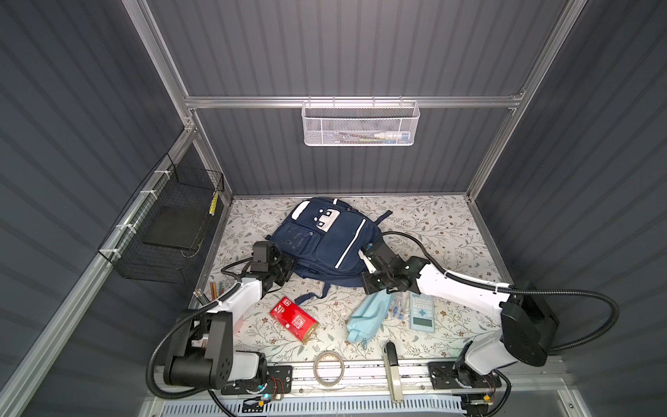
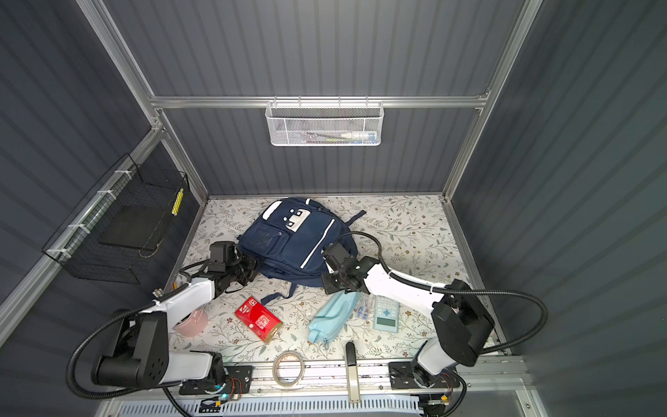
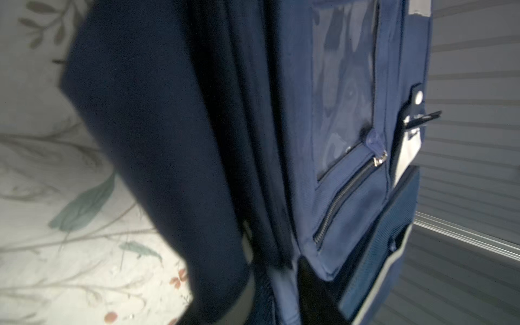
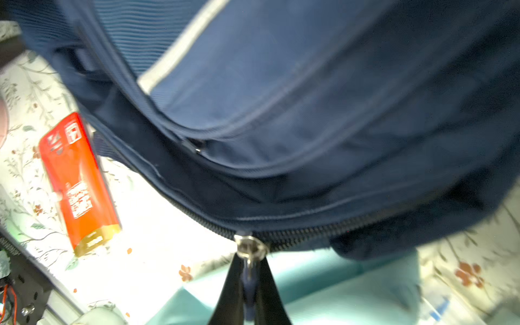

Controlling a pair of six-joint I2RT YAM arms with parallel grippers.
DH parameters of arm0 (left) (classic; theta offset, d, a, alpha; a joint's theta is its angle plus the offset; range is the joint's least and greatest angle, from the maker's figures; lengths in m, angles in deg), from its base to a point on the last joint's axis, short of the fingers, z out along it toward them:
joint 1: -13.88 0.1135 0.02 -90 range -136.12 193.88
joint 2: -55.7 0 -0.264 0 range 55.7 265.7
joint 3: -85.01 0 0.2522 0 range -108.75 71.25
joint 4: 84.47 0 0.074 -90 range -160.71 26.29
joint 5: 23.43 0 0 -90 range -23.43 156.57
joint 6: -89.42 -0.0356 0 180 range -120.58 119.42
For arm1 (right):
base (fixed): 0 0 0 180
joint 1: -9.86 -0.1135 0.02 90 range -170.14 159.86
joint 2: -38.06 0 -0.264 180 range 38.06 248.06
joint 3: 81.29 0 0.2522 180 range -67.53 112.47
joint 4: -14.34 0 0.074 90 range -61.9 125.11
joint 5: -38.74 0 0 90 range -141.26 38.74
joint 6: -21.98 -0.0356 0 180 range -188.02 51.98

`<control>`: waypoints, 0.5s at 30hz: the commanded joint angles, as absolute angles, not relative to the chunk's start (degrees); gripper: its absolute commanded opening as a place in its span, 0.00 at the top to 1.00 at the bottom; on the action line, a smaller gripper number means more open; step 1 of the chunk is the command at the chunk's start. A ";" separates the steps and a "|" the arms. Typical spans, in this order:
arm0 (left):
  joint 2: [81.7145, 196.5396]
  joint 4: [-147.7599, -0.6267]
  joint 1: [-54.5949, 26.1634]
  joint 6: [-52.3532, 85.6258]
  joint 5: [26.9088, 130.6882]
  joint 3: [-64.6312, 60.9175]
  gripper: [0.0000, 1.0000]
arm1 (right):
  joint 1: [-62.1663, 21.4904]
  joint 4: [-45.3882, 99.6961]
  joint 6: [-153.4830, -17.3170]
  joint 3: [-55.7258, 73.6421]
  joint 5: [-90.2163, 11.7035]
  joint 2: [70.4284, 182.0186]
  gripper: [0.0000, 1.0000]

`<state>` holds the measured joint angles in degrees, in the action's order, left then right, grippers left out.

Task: Pack books, pencil case, and school supplies into a backpack
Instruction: Zip the student bag at the top-center of the table.

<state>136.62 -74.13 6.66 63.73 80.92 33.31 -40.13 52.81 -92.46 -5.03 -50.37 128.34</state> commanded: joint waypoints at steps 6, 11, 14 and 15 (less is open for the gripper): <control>125.52 -60.23 7.23 60.23 72.25 25.27 0.00 | -47.79 48.36 -98.27 9.99 -46.30 141.48 1.00; 117.32 -58.82 7.20 70.14 79.49 33.09 0.00 | -48.23 46.26 -99.87 20.99 -44.54 151.32 1.00; 115.48 -62.35 6.63 76.11 82.81 38.62 0.00 | -48.23 45.60 -100.25 24.82 -43.17 154.03 1.00; 115.13 -63.50 5.91 77.44 82.85 39.91 0.01 | -48.23 45.22 -100.40 25.21 -42.71 154.26 1.00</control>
<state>115.05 -64.12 6.99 70.27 79.02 35.81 -48.66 48.92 -99.15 21.96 -43.59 154.09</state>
